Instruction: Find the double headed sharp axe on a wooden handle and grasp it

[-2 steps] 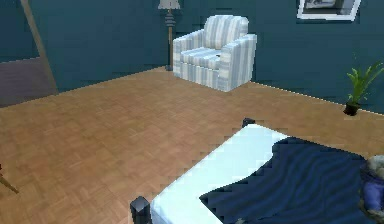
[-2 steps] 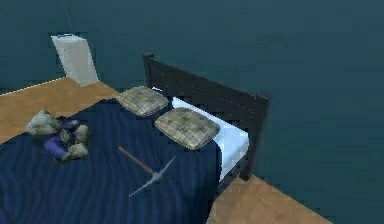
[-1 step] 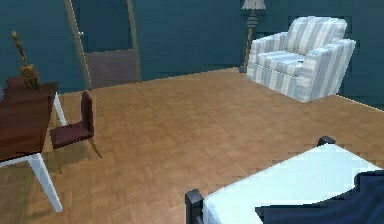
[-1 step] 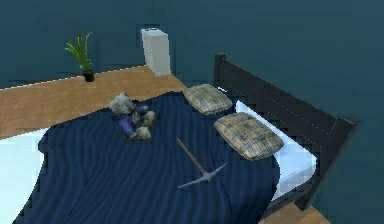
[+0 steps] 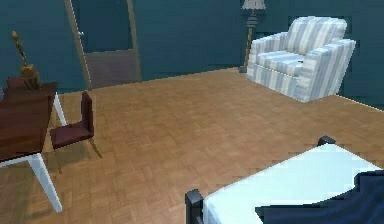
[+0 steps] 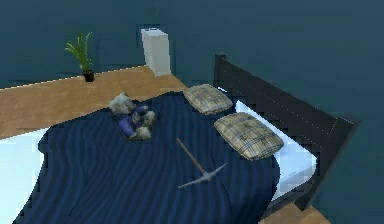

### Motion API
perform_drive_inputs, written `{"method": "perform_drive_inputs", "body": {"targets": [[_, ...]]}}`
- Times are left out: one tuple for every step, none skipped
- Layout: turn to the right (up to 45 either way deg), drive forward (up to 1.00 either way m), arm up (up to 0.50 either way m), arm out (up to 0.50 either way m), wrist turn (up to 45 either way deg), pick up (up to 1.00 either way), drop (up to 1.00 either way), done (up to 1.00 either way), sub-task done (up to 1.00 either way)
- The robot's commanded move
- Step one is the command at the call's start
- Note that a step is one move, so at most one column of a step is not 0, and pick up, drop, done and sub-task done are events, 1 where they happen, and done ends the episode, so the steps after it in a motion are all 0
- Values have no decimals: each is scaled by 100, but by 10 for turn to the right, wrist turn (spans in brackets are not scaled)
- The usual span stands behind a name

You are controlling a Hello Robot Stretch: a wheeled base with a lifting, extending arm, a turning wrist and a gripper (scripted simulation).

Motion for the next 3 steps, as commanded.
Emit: {"method": "perform_drive_inputs", "body": {"targets": [[0, 0, 12, 0, 0, 0, 0, 0, 0], [0, 0, 0, 36, 0, 0, 0, 0, 0], [0, 0, 0, 0, 450, 0, 0, 0, 0]]}}
